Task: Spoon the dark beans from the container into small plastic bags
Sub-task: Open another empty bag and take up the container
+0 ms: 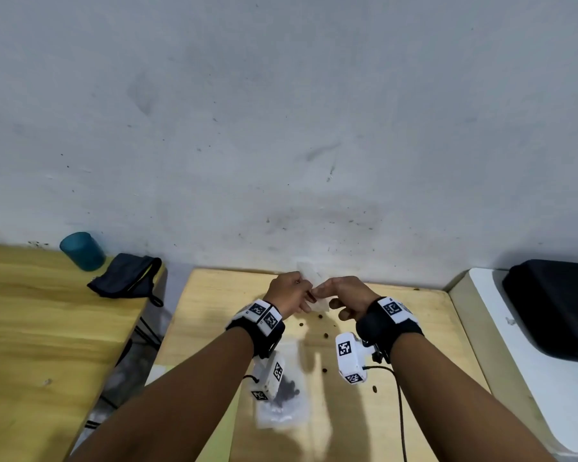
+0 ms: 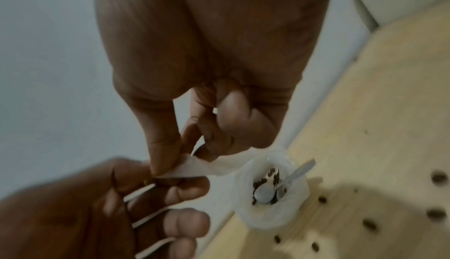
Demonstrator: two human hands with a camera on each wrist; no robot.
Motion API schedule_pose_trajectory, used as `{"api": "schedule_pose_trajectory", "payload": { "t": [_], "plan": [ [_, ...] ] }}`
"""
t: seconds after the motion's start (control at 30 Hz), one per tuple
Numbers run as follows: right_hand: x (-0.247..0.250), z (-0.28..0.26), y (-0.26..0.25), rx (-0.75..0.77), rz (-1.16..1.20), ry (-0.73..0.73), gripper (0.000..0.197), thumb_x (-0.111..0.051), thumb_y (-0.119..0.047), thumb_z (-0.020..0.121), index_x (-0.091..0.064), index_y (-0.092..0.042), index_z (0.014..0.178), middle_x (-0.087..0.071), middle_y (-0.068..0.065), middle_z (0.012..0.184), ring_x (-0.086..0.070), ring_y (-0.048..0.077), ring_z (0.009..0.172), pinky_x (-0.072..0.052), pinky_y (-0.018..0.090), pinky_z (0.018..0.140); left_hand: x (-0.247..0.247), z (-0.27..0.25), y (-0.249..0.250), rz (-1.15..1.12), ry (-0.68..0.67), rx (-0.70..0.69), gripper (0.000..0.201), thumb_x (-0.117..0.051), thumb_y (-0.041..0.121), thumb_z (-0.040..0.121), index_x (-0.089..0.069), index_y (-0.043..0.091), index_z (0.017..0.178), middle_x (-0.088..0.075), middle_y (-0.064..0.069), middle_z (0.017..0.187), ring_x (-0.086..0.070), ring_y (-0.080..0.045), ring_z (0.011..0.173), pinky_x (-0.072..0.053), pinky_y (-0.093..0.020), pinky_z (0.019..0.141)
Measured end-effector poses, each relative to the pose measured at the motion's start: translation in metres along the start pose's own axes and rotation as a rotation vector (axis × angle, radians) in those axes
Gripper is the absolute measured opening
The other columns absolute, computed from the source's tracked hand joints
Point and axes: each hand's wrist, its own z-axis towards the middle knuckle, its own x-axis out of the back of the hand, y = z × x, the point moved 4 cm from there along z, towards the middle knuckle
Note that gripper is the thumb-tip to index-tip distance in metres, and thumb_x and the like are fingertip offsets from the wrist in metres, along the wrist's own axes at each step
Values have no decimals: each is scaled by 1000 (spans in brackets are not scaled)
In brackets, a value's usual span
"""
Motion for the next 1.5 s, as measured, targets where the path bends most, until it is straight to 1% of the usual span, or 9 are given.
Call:
{"api": "schedule_pose_trajectory", "payload": {
  "t": [0.17,0.37,0.73,0.83,1.0,1.13,1.2,1.33,1.5],
  "plan": [
    [0,2,-12,128,-230,25,24,-67,-9,82,-63,-20,61,-54,-5,59,-38,16,57,-27,20,49,-4,2,3,-7,19,19,23,-58,27,85,-58,7,74,-72,-16,75,-70,-34,62,-51,-32,58],
    [7,5,-14,144,-229,69,16,-61,-8,81,-63,-15,67,-50,10,73,-33,15,51,-23,20,47,-8,4,5,-130,-36,-25,27,-59,23,93,-53,6,72,-66,-17,69,-64,-26,52,-47,-21,45],
    [8,11,-7,236,-203,110,8,-71,-13,82,-68,-11,75,-57,-1,61,-43,9,45,-31,19,42,-4,5,5,-136,39,15,19,-54,8,85,-56,1,68,-68,-25,74,-68,-34,63,-49,-26,50],
    [6,13,-10,351,-333,159,8,-67,-8,83,-72,-7,76,-69,-5,67,-61,1,60,-45,20,62,-5,3,6,-136,60,24,21,-50,8,84,-57,2,65,-67,-25,70,-69,-38,66,-49,-25,49],
    [16,16,-9,382,-449,329,14,-67,-15,78,-62,-7,68,-67,6,70,-61,20,67,-51,33,65,-3,-6,6,27,61,-10,24,-51,12,83,-57,4,61,-68,-20,63,-64,-30,51,-45,-22,45],
    [22,16,-6,361,-429,332,11,-67,-11,77,-60,-9,69,-66,1,64,-59,16,61,-45,25,57,-5,-8,5,214,71,-114,24,-59,20,78,-55,7,59,-66,-9,61,-60,-19,53,-47,-25,56],
    [22,16,-4,339,-301,252,12,-68,-7,79,-57,-12,77,-65,4,62,-54,17,52,-42,23,52,-2,-10,5,307,174,-209,26,-70,41,72,-59,18,73,-62,5,78,-57,-10,70,-47,-28,69],
    [24,18,1,239,-26,116,21,-63,-4,87,-48,-18,80,-42,8,59,-29,14,38,-23,18,40,-3,-13,0,539,147,-236,113,-75,74,40,-26,36,135,-34,14,138,-38,-7,124,-36,-37,102],
    [22,12,5,133,-16,-36,21,-53,-1,85,-65,-18,84,-44,7,62,-27,13,42,-16,21,47,-8,-9,2,707,74,-256,129,-78,68,39,-10,35,144,-33,6,140,-38,-18,128,-37,-42,104]
  ]
}}
